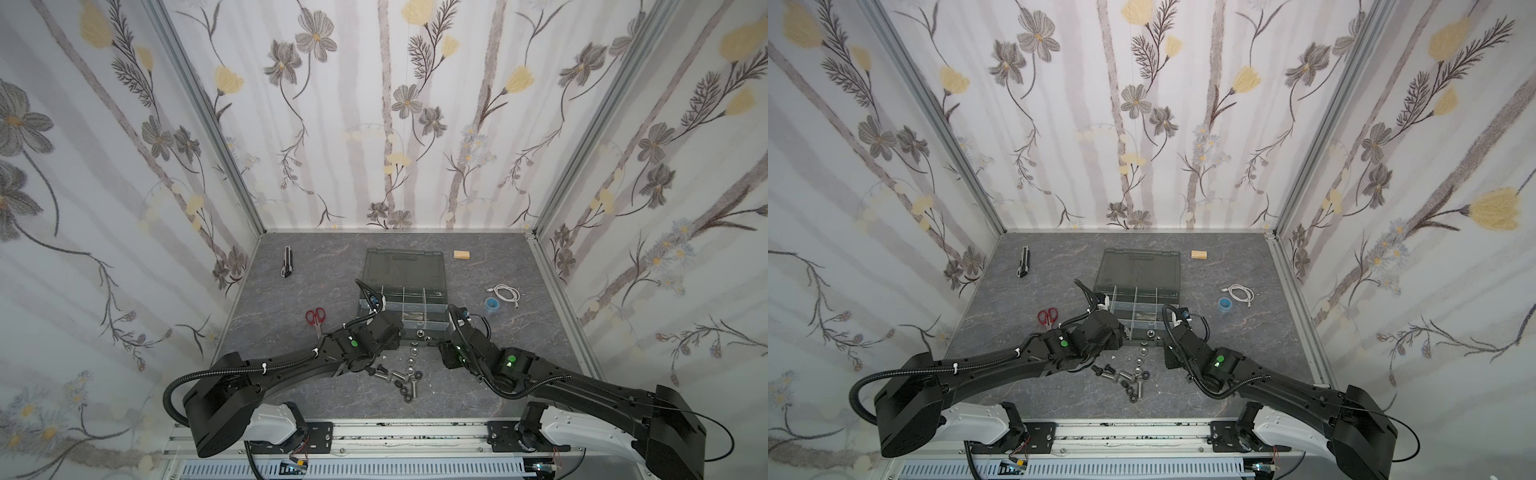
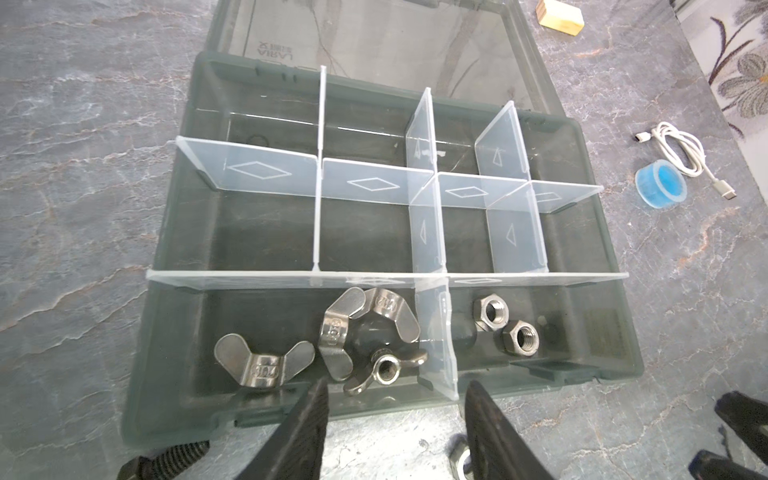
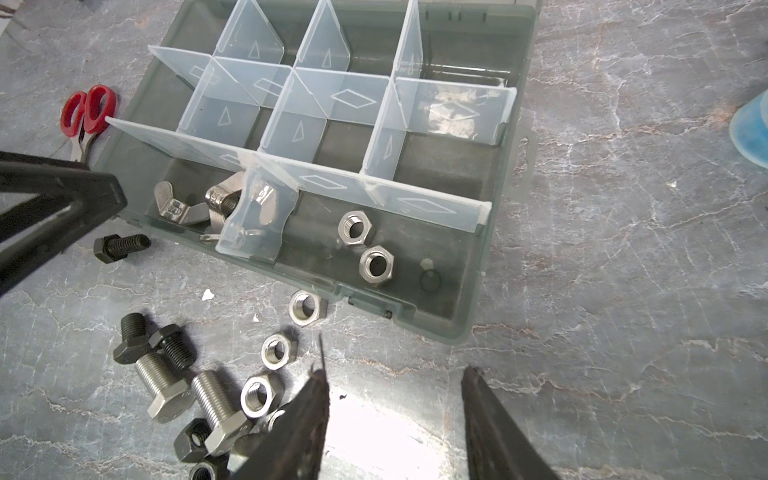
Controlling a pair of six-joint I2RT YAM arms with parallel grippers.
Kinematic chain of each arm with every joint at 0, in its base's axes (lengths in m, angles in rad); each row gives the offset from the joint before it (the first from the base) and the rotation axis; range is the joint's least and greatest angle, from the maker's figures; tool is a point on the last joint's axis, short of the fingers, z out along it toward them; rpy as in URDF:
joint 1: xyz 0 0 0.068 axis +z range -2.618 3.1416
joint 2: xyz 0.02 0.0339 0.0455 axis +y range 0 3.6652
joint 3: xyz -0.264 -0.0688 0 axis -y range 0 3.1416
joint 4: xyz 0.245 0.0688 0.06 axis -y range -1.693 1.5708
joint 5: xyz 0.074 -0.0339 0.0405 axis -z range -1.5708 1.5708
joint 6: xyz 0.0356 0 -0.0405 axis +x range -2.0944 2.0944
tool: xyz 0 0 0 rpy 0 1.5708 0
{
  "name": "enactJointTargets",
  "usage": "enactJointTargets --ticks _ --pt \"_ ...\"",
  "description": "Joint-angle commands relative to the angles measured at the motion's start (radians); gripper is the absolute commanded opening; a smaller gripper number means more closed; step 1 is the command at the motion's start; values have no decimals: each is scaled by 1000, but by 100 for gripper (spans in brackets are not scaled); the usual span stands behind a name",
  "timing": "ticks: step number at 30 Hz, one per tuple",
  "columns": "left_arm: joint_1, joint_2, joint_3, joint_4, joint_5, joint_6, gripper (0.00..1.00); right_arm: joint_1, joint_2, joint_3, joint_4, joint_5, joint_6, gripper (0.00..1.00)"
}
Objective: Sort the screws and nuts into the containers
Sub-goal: 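Raise the left gripper off the box while the right gripper lowers toward the hex nuts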
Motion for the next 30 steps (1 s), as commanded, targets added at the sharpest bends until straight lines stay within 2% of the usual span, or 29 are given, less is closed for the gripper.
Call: enactJointTargets --ticks 1,8,30 --pt "11 -32 -27 8 -38 -29 56 11 17 12 39 -2 9 52" --pt "38 -91 -69 8 -38 -32 56 40 74 22 71 -12 20 52" --pt "72 -144 -121 9 -35 -48 57 114 257 76 138 -24 36 52"
